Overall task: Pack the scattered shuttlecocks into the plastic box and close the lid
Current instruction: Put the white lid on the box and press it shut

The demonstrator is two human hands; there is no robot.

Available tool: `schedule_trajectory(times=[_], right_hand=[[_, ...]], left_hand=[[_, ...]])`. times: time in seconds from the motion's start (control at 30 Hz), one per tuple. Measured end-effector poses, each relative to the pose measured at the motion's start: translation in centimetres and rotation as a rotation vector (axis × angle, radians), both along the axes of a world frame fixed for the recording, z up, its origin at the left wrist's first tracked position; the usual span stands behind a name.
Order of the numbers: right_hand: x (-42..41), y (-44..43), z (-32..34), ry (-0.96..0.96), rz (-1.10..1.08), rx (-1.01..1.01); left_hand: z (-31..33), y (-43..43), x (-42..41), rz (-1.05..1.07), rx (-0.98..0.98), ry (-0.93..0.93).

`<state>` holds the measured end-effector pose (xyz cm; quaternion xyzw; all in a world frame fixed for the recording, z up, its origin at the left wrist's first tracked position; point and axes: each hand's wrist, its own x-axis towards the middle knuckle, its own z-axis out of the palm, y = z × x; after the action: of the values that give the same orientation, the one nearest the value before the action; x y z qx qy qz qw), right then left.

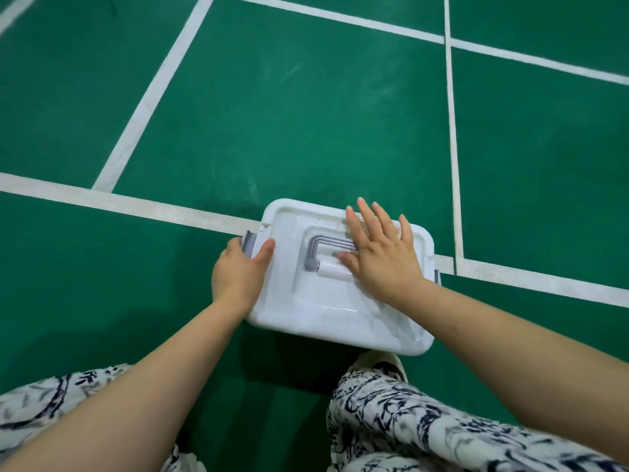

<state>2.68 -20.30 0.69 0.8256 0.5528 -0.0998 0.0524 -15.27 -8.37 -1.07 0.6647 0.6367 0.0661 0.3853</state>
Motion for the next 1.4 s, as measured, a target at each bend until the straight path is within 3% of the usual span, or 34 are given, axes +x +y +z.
schedule_trajectory(times=[0.17, 0.23, 0.3, 0.4, 0.5, 0.6, 0.97, 1.23, 1.4], right_hand=[[0.6, -1.5, -0.2, 0.056, -0.093, 0.039], [0.8, -3.0, -0.2, 0.047, -0.25, 0.058], [1.0, -4.3, 0.1, 0.118, -0.538, 0.077], [1.4, -5.4, 0.6, 0.412, -1.036, 0.092], [2.3, -6.4, 0.2, 0.772, -1.271, 0.157], [2.8, -6.9, 0.1, 0.85, -1.286, 0.223], [1.7, -6.8, 0.0, 0.714, -1.098, 0.331], [1.4, -6.2, 0.2, 0.614, -1.039, 0.287], [1.2, -5.6, 0.5, 0.584, -1.071, 0.235]], left_hand=[[0.5, 0.1, 0.0, -0.056, 0.094, -0.019], [0.7, 0.1, 0.3, -0.068, 0.046, -0.033], [0.6, 0.4, 0.6, -0.058, -0.025, -0.049], [0.5, 0.5, 0.7, -0.06, -0.069, -0.062], [0.4, 0.1, 0.6, -0.119, 0.011, -0.012], [0.5, -0.3, 0.7, -0.189, 0.115, 0.066], [0.6, -0.5, 0.9, -0.216, 0.142, 0.103], [0.6, -0.4, 0.7, -0.174, 0.126, 0.017], [1.3, -0.7, 0.6, -0.228, 0.265, 0.15]])
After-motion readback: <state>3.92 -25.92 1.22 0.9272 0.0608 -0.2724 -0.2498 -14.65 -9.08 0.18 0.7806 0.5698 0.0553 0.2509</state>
